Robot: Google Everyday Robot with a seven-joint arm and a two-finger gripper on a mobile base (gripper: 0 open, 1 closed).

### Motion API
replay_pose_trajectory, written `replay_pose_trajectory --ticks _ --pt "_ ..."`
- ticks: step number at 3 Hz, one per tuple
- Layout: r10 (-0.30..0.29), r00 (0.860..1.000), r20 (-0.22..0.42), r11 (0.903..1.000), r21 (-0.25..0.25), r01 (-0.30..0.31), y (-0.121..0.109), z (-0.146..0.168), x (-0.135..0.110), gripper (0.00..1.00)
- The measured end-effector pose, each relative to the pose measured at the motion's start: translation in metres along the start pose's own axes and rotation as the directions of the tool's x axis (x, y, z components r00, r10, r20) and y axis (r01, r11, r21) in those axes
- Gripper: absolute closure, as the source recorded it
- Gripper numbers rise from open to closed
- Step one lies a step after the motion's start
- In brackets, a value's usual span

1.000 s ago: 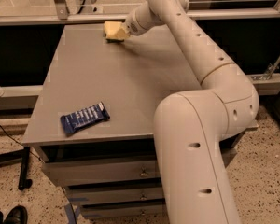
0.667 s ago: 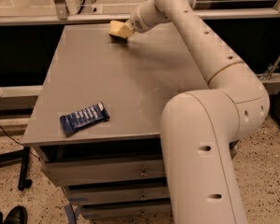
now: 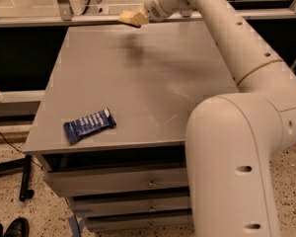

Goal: Move sponge near apple

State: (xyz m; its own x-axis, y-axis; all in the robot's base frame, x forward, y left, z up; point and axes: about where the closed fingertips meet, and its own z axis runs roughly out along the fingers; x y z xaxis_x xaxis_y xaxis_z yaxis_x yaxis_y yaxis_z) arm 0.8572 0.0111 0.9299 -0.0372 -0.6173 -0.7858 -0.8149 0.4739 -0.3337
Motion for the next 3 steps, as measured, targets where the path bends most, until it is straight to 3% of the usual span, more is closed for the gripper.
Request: replay_pose_trajectory --ticks 1,2,3 --pt "-0.074 0.997 -0.006 0.9971 -0.018 0.074 0.006 -0.023 0.001 1.0" --pt "-0.128 0.991 -0.044 0.9905 -0.057 0.125 0.015 -0.046 0.025 1.0" --pt "-0.143 0.984 -0.103 0.9864 -0.096 0.133 0.02 -0.071 0.068 1.0"
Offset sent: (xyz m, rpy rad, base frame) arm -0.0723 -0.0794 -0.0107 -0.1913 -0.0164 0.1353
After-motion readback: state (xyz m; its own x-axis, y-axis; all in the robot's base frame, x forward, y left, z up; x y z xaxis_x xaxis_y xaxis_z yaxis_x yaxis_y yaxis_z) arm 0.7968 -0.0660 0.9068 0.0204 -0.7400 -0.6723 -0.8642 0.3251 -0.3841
